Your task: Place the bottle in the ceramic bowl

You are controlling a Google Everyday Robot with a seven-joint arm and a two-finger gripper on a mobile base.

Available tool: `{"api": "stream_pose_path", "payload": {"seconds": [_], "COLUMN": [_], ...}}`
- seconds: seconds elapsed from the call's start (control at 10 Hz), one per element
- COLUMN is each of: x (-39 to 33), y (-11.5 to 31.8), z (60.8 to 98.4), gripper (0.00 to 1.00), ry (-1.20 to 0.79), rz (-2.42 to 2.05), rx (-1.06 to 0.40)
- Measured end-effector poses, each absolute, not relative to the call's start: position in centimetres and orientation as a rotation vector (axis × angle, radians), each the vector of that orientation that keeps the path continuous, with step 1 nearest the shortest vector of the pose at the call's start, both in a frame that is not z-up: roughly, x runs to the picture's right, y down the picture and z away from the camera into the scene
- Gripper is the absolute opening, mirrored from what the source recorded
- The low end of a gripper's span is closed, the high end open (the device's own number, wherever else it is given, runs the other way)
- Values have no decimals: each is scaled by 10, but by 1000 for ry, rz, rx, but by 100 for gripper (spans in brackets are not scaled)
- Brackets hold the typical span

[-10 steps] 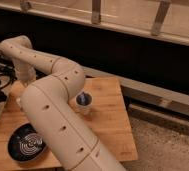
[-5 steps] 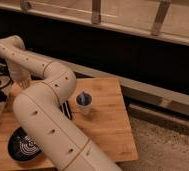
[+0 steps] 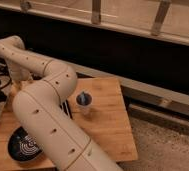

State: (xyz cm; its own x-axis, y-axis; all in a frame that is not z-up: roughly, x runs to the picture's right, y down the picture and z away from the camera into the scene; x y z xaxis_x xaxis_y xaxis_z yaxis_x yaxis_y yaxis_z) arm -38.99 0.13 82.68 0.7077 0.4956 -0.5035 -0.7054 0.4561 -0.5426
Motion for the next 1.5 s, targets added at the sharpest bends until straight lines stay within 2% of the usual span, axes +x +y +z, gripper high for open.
{"api": "stream_pose_path", "payload": {"seconds": [0.1, 0.4, 1.0, 1.5], "x": [-385, -373, -352, -351], "y": [2, 13, 23, 29], "z": [830, 858, 892, 916], "gripper": [53, 78, 80, 80], "ry": [307, 326, 248, 283], "rz": [766, 896, 1160, 1304], "rx": [-805, -825, -950, -997]}}
